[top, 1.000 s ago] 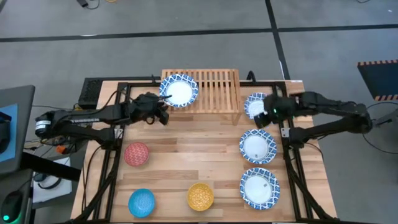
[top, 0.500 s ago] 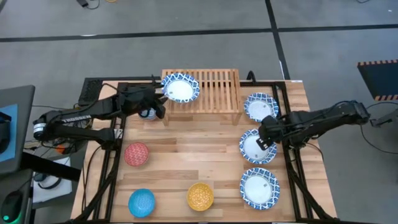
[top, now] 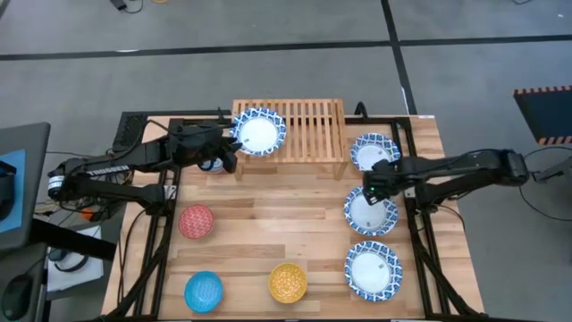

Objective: Place and stack bowls onto a shelf
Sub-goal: Stack the white bowl on top of the white bowl on the shelf

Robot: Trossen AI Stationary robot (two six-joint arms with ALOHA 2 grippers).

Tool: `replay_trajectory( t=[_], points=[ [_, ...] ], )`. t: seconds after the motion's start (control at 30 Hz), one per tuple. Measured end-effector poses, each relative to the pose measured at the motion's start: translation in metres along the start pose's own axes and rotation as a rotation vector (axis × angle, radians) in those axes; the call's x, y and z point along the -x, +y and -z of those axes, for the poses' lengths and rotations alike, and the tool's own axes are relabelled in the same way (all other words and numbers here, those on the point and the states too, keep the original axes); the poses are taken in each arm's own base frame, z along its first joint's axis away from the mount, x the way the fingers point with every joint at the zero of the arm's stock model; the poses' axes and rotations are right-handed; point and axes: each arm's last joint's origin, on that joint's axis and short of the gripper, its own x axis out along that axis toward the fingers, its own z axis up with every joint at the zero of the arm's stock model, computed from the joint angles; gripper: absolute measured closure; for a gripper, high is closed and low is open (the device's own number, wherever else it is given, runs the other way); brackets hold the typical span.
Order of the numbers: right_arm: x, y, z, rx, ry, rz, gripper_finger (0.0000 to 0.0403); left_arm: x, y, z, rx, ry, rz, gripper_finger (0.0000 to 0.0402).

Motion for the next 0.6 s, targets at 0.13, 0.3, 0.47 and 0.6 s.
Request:
replay_trajectory(
  t=[0.13, 0.3, 0.47, 0.6],
  points=[
    [-0.012, 0.007, -0.01, 0.079, 0.044, 0.043, 0.0162, 0.0, 0.0, 0.0, 0.0, -0.003, -0.006, 0.0288],
    [-0.022, 0.013, -0.017, 0.13, 0.109, 0.019, 0.0162, 0.0, 0.0, 0.0, -0.001, 0.0, -0.007, 0.0288],
    [-0.033, 0.012, -0.024, 0.155, 0.157, 0.072, 0.0162, 0.0, 0.001, 0.002, -0.022, 0.014, -0.019, 0.0288],
    [-0.041, 0.015, -0.027, 0.184, 0.223, 0.065, 0.0166, 0.0, 0.002, 0.004, -0.043, 0.037, -0.027, 0.0288]
  ],
)
